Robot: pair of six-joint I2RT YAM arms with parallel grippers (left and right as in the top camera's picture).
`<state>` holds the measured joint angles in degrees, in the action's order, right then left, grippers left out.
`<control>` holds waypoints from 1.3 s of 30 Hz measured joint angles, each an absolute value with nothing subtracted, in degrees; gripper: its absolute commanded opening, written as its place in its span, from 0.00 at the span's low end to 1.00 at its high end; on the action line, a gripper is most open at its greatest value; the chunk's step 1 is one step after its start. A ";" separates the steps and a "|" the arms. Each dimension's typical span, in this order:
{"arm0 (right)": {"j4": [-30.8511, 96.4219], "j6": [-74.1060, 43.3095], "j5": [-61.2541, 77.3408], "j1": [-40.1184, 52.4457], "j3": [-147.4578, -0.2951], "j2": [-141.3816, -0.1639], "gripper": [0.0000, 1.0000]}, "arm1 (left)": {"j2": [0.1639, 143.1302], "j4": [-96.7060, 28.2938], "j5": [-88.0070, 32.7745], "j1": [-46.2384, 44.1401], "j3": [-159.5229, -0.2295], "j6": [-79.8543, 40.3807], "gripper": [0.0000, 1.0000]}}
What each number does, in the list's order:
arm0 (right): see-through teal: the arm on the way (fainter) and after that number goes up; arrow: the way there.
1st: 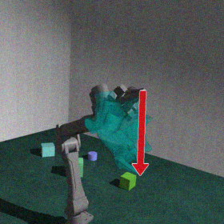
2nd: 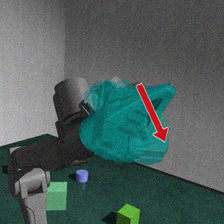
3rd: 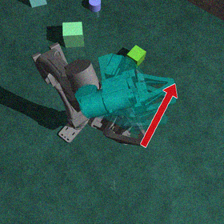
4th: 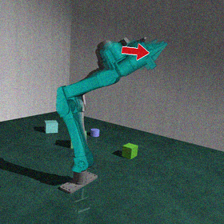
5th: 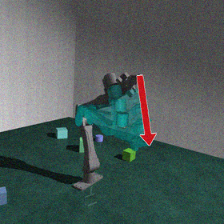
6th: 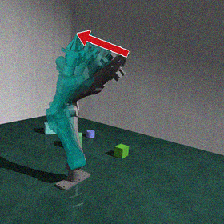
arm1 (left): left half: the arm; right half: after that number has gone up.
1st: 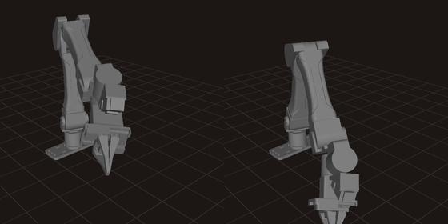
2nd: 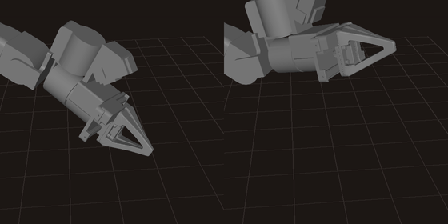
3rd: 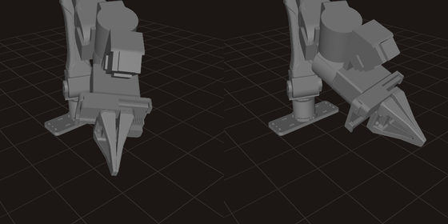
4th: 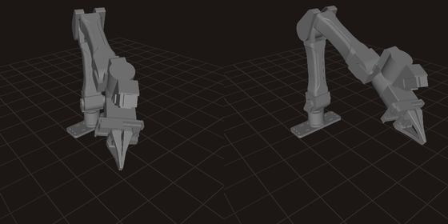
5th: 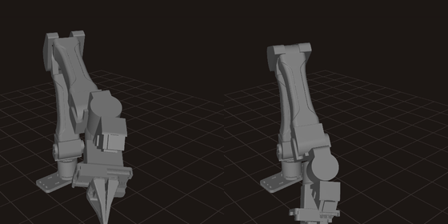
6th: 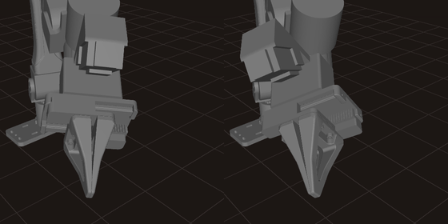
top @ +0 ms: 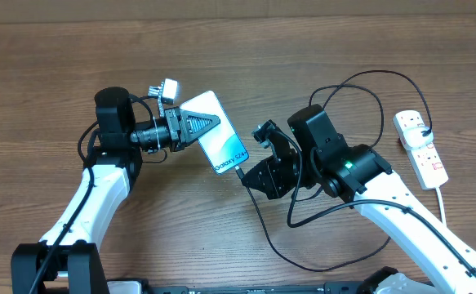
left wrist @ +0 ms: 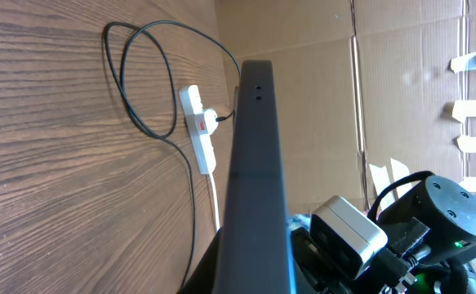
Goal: Plug charger to phone and switch on socket
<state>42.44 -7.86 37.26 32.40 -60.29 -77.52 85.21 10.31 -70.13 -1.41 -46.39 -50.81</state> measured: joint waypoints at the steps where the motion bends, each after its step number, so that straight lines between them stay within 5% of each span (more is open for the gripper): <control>1: 42.33 -7.86 37.23 32.40 -60.29 -77.52 0.04 | 85.21 10.31 -70.02 -1.41 -46.39 -50.74 0.04; 39: 42.44 -7.84 37.28 32.40 -60.29 -77.52 0.04 | 85.21 10.31 -66.87 -2.87 -46.39 -53.30 0.04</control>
